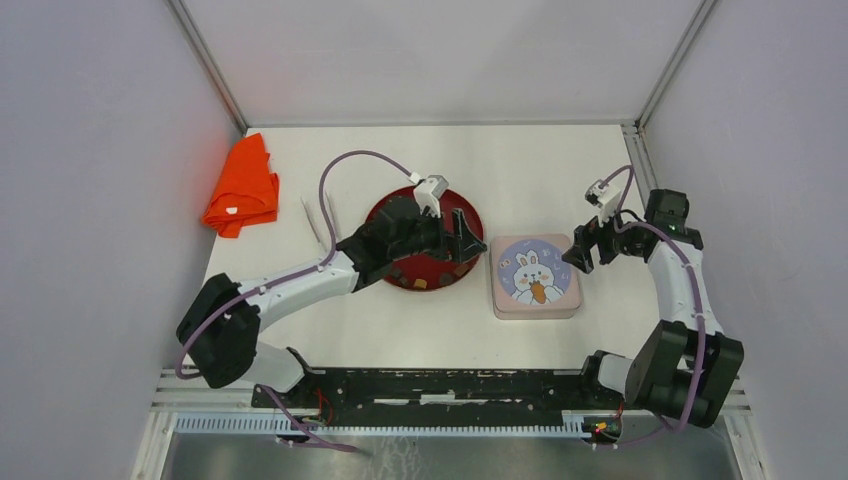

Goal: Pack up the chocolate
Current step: Close the box lid on the packing box.

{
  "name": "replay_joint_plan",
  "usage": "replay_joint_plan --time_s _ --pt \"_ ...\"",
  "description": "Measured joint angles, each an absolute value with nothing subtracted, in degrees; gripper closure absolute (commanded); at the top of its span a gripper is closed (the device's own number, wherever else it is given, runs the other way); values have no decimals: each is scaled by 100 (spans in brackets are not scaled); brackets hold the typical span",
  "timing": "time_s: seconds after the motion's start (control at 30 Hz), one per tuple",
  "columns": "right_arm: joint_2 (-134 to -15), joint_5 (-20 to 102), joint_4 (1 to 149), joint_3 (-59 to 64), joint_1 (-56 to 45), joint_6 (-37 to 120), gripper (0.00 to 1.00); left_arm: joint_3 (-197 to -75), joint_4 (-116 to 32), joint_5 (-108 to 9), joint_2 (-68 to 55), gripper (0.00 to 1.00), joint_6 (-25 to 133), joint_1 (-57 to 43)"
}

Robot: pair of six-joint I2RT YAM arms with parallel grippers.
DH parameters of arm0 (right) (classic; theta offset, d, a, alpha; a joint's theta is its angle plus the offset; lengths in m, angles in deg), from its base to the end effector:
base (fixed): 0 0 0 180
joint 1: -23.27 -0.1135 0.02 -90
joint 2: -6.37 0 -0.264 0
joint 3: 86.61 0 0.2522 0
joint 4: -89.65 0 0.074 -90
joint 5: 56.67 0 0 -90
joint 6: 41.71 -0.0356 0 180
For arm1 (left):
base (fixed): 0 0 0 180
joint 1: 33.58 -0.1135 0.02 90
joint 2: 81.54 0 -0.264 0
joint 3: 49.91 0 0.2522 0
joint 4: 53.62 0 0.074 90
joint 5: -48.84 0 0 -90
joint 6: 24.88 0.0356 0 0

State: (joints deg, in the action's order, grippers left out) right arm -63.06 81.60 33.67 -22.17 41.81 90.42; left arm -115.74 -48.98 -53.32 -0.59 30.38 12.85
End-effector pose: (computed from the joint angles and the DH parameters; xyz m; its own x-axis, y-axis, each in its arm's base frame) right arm 0.2226 -0.0466 0.2533 -0.5264 -0.2944 -0.7976 -0.6538 0.7399 0.1584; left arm 0.2181 -0.2402 0.2716 -0.6730 -0.1008 -0.7328 0.5615 0.5752 -0.5948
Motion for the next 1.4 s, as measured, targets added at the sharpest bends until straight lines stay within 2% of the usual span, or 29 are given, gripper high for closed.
replay_joint_plan --time_s 0.37,0.73,0.87,0.97,1.17,1.3,1.4 --pt "-6951 7701 3531 -2427 4188 8926 19 -11629 -4774 -4860 649 9 2673 1869" --pt "-7683 7882 3251 -2436 4188 9239 25 -12333 -4422 -4576 1696 21 2634 2131" --pt "-7775 7978 3179 -2436 4188 9272 31 -12560 -4313 -4602 2039 25 2634 2147" --pt "-7814 8024 3131 -2418 4190 9267 42 -12680 -4262 -4643 2245 26 2634 2155" --pt "-7889 8118 3068 -2307 4216 9254 51 -12918 -4216 -4781 2588 28 2634 2157" --pt "-7889 8107 3052 -2267 4218 9247 52 -13063 -4214 -4875 2802 32 2632 2157" --pt "-7889 8083 3050 -2256 4218 9250 49 -13165 -4151 -4897 2859 33 2634 2151"
